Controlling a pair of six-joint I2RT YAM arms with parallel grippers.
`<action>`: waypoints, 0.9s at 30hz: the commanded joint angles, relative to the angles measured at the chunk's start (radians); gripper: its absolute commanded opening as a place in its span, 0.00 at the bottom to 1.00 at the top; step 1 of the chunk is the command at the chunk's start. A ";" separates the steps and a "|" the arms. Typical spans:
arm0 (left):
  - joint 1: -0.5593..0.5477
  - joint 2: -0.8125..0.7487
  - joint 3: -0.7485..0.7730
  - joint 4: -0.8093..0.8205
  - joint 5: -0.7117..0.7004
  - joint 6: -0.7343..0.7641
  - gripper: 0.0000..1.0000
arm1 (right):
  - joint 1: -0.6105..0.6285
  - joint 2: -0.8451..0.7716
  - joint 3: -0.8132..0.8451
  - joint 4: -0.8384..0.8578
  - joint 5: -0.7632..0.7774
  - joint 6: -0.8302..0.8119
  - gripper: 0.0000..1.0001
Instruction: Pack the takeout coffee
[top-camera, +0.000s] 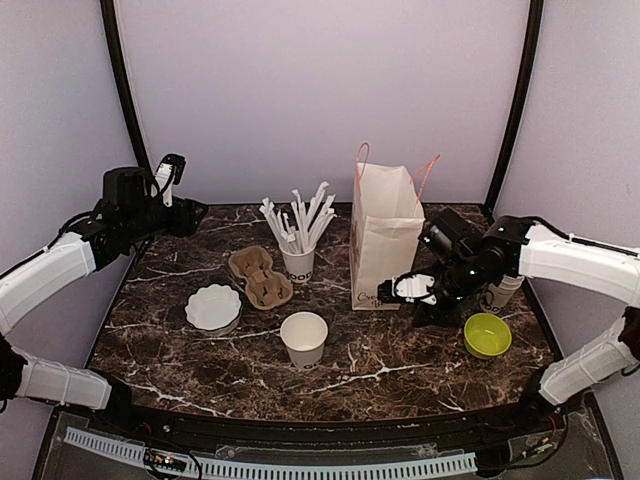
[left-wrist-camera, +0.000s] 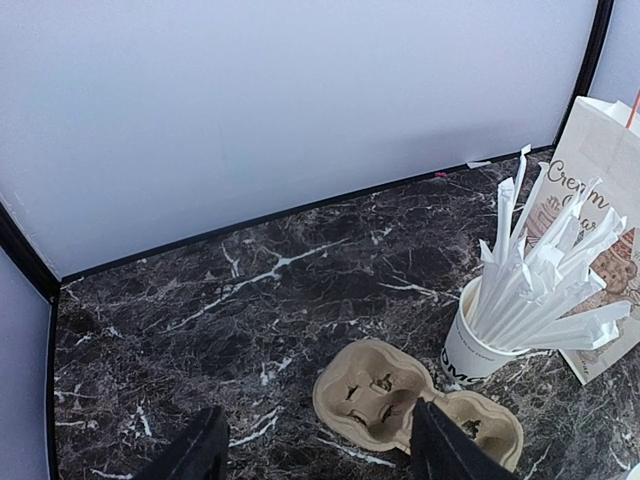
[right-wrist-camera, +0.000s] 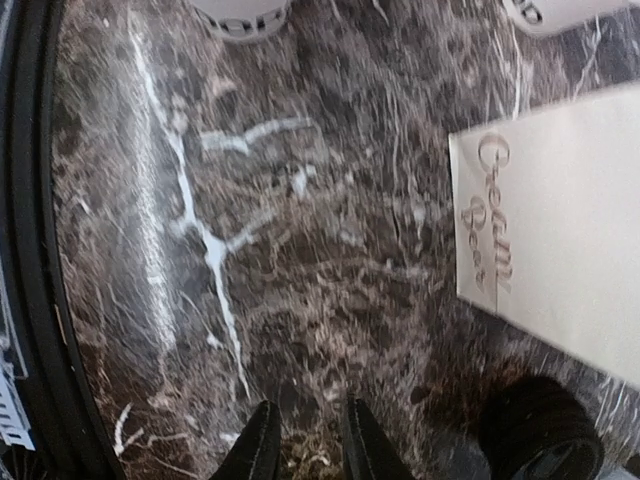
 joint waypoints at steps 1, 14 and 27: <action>0.004 -0.015 0.025 -0.002 -0.011 0.004 0.64 | -0.127 -0.072 -0.088 0.041 0.057 -0.020 0.20; 0.004 -0.016 0.025 -0.003 -0.002 0.000 0.65 | -0.483 0.091 -0.012 0.160 0.142 0.028 0.25; 0.004 -0.019 0.025 -0.002 0.015 -0.009 0.64 | -0.491 0.179 0.012 0.192 0.141 0.050 0.30</action>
